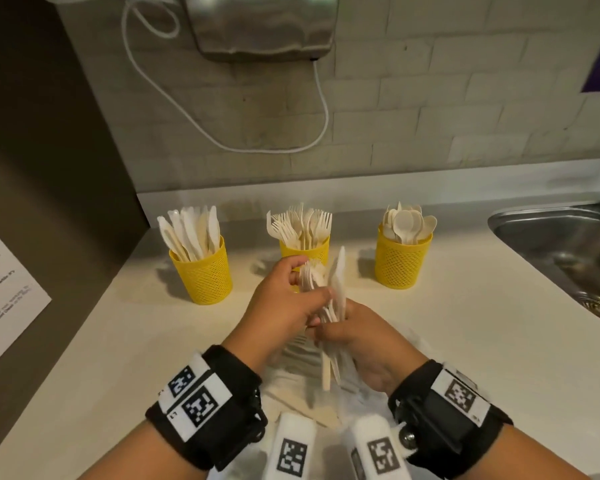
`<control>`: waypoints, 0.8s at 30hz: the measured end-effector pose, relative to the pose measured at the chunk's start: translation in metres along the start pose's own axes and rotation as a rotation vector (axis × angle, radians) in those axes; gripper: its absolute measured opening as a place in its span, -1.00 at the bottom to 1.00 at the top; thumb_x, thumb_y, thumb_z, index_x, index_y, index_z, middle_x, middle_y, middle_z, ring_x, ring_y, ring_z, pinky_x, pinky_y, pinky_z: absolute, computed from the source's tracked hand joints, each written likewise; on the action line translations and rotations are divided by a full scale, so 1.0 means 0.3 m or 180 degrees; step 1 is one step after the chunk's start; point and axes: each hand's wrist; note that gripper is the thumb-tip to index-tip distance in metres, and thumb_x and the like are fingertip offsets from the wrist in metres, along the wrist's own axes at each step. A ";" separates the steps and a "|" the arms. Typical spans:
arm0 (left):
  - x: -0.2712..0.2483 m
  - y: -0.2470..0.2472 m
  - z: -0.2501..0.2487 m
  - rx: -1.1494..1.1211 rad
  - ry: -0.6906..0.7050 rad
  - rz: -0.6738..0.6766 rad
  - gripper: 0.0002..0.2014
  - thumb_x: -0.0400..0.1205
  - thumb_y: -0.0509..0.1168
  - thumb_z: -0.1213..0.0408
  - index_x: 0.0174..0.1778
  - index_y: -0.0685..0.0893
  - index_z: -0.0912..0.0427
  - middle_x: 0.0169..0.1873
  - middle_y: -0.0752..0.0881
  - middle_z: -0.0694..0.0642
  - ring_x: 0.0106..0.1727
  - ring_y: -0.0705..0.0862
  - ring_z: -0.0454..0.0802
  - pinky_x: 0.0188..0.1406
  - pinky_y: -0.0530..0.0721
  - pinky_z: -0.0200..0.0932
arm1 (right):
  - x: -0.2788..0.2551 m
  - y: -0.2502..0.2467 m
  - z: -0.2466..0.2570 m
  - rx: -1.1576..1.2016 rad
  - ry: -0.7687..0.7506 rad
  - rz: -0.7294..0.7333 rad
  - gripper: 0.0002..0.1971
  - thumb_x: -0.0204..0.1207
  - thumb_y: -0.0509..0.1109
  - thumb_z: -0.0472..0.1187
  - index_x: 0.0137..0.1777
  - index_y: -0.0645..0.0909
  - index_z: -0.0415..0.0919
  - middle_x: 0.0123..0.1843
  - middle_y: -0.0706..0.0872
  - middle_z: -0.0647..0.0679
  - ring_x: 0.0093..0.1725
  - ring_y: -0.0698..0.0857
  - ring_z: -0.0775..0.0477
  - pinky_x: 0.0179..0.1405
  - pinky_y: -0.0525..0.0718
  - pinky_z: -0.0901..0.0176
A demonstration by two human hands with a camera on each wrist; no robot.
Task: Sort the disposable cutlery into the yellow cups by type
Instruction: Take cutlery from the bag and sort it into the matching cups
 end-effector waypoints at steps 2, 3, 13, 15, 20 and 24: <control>0.012 -0.012 0.007 -0.0510 -0.0175 0.0168 -0.48 0.53 0.39 0.47 0.39 0.47 0.06 0.07 0.66 0.11 -0.40 0.71 -0.12 -0.39 0.67 -0.25 | -0.002 -0.018 -0.001 0.0443 0.0230 0.0092 -0.72 0.48 0.28 -0.55 0.13 0.65 -0.33 -0.28 0.80 -0.08 -0.29 0.77 0.06 -0.27 0.70 0.26; 0.019 -0.019 0.010 -0.0633 -0.0210 0.0250 -0.50 0.54 0.36 0.50 0.38 0.48 0.08 0.02 0.69 0.12 -0.40 0.71 -0.13 -0.38 0.68 -0.24 | -0.006 -0.022 0.002 0.0676 0.0326 0.0142 -0.74 0.48 0.29 -0.52 0.12 0.65 -0.33 -0.31 0.79 -0.08 -0.33 0.76 0.05 -0.30 0.71 0.23; 0.082 -0.065 -0.018 -0.0872 -0.0373 0.0420 -0.87 0.60 0.30 0.48 -0.03 0.64 0.17 -0.28 0.63 0.05 -0.32 0.60 -0.13 -0.49 0.65 -0.36 | 0.013 -0.048 -0.003 0.1628 0.0867 -0.0013 -0.78 0.43 0.37 -0.22 -0.07 0.70 -0.39 -0.33 0.72 -0.25 -0.40 0.73 -0.15 -0.28 0.77 0.03; 0.101 -0.090 -0.059 -0.1181 -0.0360 0.0308 -0.88 0.62 0.25 0.49 -0.02 0.62 0.21 -0.32 0.64 0.10 -0.37 0.60 -0.11 -0.52 0.66 -0.37 | 0.014 -0.057 0.000 0.1722 0.0849 -0.0206 -0.82 0.53 0.30 -0.28 -0.06 0.66 -0.40 -0.36 0.70 -0.25 -0.44 0.71 -0.14 -0.34 0.78 0.05; 0.222 -0.161 -0.177 -0.1474 0.0292 -0.0289 -0.80 0.65 0.17 0.50 0.09 0.58 0.16 -0.21 0.66 0.17 -0.24 0.66 -0.03 -0.45 0.69 -0.32 | 0.016 -0.101 0.001 0.1998 0.0694 -0.0681 -0.93 0.55 0.31 -0.33 -0.15 0.58 -0.29 -0.44 0.54 -0.12 -0.43 0.57 -0.07 -0.35 0.69 0.17; 0.328 -0.147 -0.215 -0.0827 0.0843 -0.0596 -0.56 0.66 0.18 0.46 0.41 0.39 -0.04 0.03 0.59 -0.01 -0.05 0.68 -0.07 -0.22 0.73 -0.25 | 0.001 -0.112 -0.001 0.1961 0.0557 -0.0778 -0.95 0.55 0.31 -0.33 -0.11 0.59 -0.30 -0.42 0.54 -0.12 -0.43 0.57 -0.07 -0.40 0.70 0.19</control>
Point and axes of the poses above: each hand's wrist, its own x-axis towards the middle knuckle, its own y-axis out of the palm, z = x × y
